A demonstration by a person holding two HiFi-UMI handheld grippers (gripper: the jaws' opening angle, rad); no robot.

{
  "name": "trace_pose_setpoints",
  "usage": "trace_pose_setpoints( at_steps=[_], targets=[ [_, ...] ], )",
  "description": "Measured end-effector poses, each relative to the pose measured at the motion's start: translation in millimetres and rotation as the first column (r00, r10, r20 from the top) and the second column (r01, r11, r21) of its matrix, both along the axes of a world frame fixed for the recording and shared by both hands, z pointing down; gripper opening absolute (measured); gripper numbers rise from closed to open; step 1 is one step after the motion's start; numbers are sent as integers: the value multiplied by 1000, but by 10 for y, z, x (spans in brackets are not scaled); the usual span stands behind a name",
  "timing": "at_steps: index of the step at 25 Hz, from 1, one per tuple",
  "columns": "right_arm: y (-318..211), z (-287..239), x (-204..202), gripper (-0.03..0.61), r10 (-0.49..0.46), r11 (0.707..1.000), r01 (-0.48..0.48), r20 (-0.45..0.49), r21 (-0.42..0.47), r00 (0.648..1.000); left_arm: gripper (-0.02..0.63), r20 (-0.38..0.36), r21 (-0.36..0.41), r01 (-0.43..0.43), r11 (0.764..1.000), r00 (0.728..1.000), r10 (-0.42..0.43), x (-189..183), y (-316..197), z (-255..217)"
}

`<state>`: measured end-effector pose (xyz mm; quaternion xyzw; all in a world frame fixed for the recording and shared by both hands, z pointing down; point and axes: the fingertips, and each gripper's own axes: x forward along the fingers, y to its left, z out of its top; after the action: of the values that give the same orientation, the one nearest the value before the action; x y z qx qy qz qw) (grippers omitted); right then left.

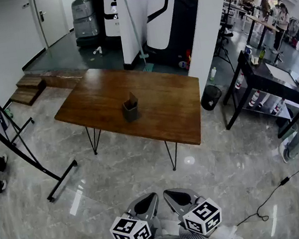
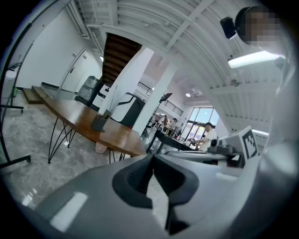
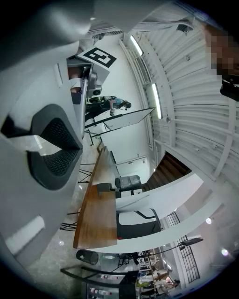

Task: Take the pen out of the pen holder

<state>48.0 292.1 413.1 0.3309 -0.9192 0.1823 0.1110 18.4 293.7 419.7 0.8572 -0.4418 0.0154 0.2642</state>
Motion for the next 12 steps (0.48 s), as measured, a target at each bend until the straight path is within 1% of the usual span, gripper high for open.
trace_pose_setpoints(
  at_steps=[3, 5, 8, 12],
  targets=[
    [-183, 78, -32, -2, 4, 1000, -4, 1, -11, 1000, 8, 14, -4, -12, 1000, 1000, 12, 4, -130, 93],
    [-339, 111, -82, -2, -3, 1000, 3, -4, -12, 1000, 8, 12, -5, -1, 1000, 1000, 1, -52, -299, 126],
    [-641, 133, -176, -2, -6, 1000, 6, -6, -14, 1000, 8, 10, -6, 6, 1000, 1000, -6, -162, -650, 132],
    [-1225, 119, -247, -2, 28, 1000, -28, 4, -11, 1000, 8, 20, 6, -11, 1000, 1000, 10, -278, -1204, 97]
  ],
)
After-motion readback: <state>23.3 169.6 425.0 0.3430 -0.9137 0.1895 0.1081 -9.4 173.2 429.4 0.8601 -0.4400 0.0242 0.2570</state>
